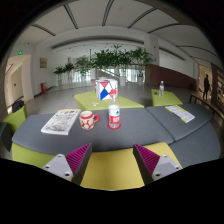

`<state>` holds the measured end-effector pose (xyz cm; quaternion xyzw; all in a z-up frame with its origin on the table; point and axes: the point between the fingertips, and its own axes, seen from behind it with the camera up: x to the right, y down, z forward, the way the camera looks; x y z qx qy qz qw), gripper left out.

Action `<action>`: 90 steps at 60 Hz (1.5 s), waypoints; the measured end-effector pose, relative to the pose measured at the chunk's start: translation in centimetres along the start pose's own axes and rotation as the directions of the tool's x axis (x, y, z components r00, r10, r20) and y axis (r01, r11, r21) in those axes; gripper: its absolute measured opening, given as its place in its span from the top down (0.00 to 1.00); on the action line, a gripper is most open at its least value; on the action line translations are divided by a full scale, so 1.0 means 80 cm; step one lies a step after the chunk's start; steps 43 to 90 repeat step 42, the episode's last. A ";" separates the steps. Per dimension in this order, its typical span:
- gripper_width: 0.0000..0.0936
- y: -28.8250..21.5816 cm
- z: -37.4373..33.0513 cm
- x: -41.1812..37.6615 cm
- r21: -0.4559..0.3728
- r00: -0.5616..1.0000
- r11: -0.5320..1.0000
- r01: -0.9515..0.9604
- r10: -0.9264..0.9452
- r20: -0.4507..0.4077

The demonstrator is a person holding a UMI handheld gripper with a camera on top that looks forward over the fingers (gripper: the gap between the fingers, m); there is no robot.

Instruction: Pour water

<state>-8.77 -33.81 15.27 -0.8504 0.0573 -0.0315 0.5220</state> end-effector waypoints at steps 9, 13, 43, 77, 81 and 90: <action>0.09 0.018 -0.085 -0.005 0.010 0.999 0.999 0.043 -0.043 -0.006; 0.09 0.022 -0.116 -0.009 0.014 0.999 0.999 0.044 -0.044 0.000; 0.08 0.026 -0.186 -0.014 0.057 0.999 0.998 0.037 -0.038 0.004; 0.08 0.026 -0.186 -0.014 0.057 0.999 0.998 0.037 -0.038 0.004; 0.08 0.026 -0.186 -0.014 0.057 0.999 0.998 0.037 -0.038 0.004; 0.08 0.026 -0.186 -0.014 0.057 0.999 0.998 0.037 -0.038 0.004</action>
